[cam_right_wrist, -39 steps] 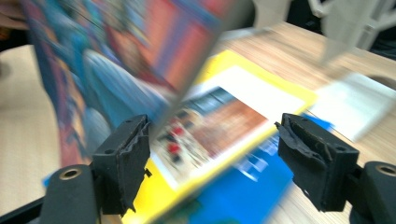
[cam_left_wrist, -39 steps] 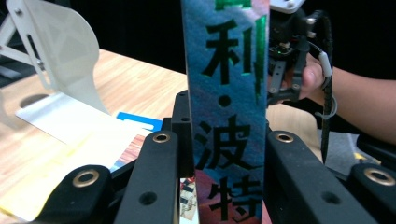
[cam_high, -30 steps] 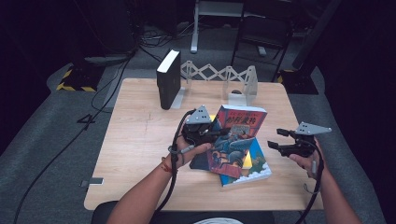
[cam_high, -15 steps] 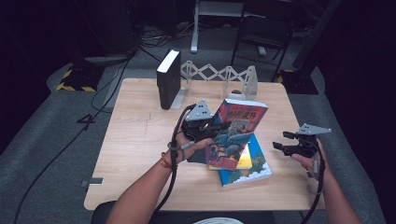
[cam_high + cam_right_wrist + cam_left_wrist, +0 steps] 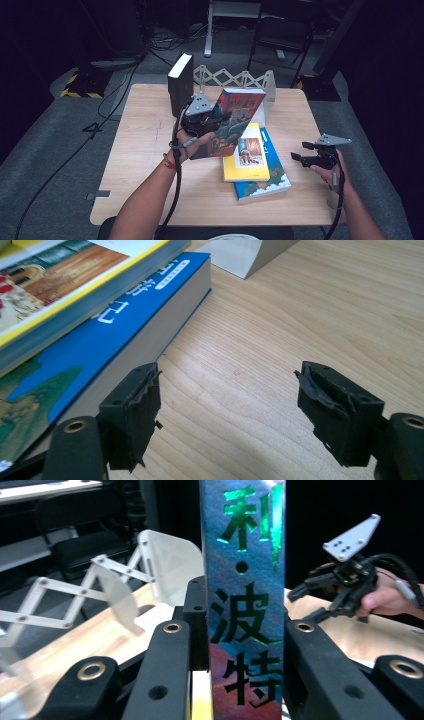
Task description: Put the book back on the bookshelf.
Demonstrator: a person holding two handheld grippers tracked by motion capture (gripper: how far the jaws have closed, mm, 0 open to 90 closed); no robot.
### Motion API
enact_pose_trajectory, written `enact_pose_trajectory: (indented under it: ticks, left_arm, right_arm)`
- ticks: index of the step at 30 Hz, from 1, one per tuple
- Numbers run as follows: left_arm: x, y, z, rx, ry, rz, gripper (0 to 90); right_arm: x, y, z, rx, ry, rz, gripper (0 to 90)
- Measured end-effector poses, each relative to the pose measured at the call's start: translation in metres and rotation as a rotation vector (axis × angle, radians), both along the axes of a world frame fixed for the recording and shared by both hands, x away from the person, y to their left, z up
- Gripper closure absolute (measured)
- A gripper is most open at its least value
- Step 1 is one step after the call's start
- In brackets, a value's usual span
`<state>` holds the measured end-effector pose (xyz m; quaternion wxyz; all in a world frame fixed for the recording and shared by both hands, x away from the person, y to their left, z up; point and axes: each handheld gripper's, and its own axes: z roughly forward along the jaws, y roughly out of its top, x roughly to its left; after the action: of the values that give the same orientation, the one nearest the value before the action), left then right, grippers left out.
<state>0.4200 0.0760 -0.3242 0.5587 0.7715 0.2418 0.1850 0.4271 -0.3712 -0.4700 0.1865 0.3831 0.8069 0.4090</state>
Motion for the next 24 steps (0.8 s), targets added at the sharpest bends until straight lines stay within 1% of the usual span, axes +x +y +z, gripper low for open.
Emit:
enact_pose_trajectory:
  ticks: [2, 3, 4, 5, 6, 8, 9, 10, 11, 13, 15, 18, 20, 21, 24]
  left_arm:
    - [0.002, 0.003, 0.001, -0.001, -0.001, 0.015, 73.8]
    - [0.002, 0.003, 0.001, -0.001, -0.001, 0.015, 73.8]
    - [0.004, 0.004, 0.002, 0.003, -0.004, 0.023, 73.8]
    - [0.004, 0.005, 0.002, 0.008, -0.007, 0.031, 73.8]
    - [0.006, 0.008, 0.003, 0.012, -0.011, 0.048, 73.8]
    - [0.009, 0.011, 0.003, 0.011, -0.012, 0.065, 73.8]
    - [0.009, 0.011, 0.003, 0.011, -0.012, 0.065, 73.8]
    - [0.012, 0.015, 0.004, 0.003, -0.009, 0.078, 73.8]
    - [0.012, 0.015, 0.004, 0.003, -0.009, 0.078, 73.8]
    - [0.015, 0.02, 0.004, 0.004, -0.015, 0.098, 73.8]
    - [0.016, 0.021, 0.004, 0.004, -0.013, 0.103, 73.8]
    - [0.021, 0.026, 0.003, 0.007, -0.011, 0.124, 73.7]
    - [0.026, 0.031, 0.003, 0.012, -0.009, 0.15, 73.7]
    - [0.026, 0.031, 0.003, 0.012, -0.009, 0.15, 73.8]
    - [0.032, 0.035, 0.002, 0.021, -0.004, 0.178, 73.7]
  right_arm:
    - [0.0, 0.0, -0.002, -0.005, 0.008, 0.003, 25.9]
    - [0.0, 0.0, -0.002, -0.005, 0.008, 0.003, 25.9]
    - [0.001, 0.002, -0.004, -0.016, 0.011, 0.003, 25.9]
    - [0.001, 0.002, -0.004, -0.015, 0.012, 0.005, 25.9]
    - [0.001, 0.003, -0.004, -0.018, 0.014, 0.007, 25.9]
    - [0.001, 0.003, -0.005, -0.023, 0.016, 0.009, 26.0]
    - [0.001, 0.003, -0.005, -0.023, 0.016, 0.009, 26.0]
    - [0.001, 0.003, -0.006, -0.022, 0.018, 0.009, 26.0]
    - [0.001, 0.003, -0.006, -0.022, 0.02, 0.009, 25.9]
    - [0.002, 0.003, -0.007, -0.02, 0.023, 0.006, 25.9]
    - [0.002, 0.003, -0.008, -0.017, 0.028, 0.007, 25.9]
    - [0.002, 0.004, -0.009, -0.017, 0.034, 0.009, 25.9]
    - [0.002, 0.004, -0.009, -0.029, 0.035, 0.012, 25.9]
    - [0.002, 0.004, -0.009, -0.029, 0.035, 0.012, 25.9]
    - [0.003, 0.005, -0.011, -0.032, 0.04, 0.014, 25.9]
